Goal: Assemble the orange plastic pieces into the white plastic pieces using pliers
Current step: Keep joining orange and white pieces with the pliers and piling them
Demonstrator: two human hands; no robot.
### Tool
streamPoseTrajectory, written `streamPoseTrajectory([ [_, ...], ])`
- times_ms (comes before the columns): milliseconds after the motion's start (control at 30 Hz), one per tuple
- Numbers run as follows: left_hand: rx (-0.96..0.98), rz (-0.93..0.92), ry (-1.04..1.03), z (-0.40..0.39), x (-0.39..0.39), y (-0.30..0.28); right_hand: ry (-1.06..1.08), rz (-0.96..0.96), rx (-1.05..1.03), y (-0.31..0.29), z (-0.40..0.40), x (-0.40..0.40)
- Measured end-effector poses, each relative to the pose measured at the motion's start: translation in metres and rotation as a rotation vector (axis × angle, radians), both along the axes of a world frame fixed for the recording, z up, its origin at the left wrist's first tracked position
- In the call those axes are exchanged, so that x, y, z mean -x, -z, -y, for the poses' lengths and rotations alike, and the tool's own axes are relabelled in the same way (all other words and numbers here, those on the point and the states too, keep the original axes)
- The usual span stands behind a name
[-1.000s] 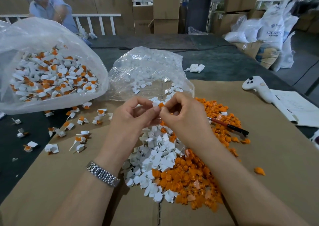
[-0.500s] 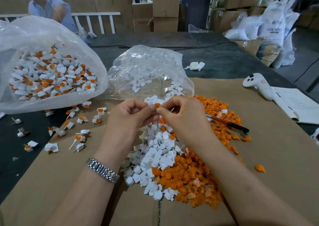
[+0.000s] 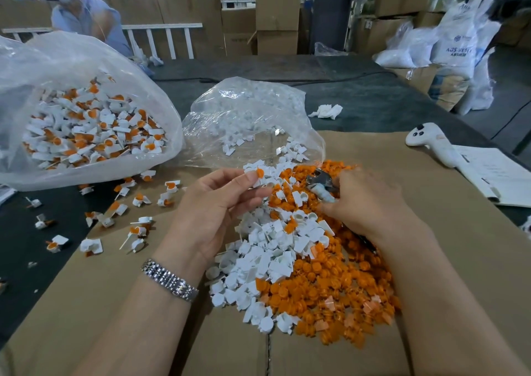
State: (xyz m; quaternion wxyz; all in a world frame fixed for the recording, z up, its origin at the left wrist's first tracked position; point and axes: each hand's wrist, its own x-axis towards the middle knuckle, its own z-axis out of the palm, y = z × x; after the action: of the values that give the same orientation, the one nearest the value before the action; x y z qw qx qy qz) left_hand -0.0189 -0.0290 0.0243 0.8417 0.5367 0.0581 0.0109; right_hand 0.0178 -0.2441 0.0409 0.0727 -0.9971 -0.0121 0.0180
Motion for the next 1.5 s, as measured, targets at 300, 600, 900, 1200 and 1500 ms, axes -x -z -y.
streamPoseTrajectory([
  [300, 0.023, -0.009, -0.004, 0.002, 0.001, -0.002, -0.021, 0.048, -0.079, -0.004, 0.001, 0.003],
  [600, -0.006, 0.041, -0.021, 0.003, 0.002, -0.003, -0.310, 0.060, -0.372, -0.029, -0.001, 0.017],
  [900, 0.026, 0.089, -0.034, 0.002, 0.001, 0.000, -0.473, -0.073, -0.318, -0.034, -0.023, 0.028],
  [1200, -0.122, 0.137, -0.077, 0.002, 0.000, 0.005, -0.444, -0.118, -0.319, -0.030, -0.028, 0.028],
  [1500, -0.101, 0.116, -0.074, 0.000, 0.001, 0.005, -0.419, -0.006, -0.253, -0.025, -0.039, 0.032],
])
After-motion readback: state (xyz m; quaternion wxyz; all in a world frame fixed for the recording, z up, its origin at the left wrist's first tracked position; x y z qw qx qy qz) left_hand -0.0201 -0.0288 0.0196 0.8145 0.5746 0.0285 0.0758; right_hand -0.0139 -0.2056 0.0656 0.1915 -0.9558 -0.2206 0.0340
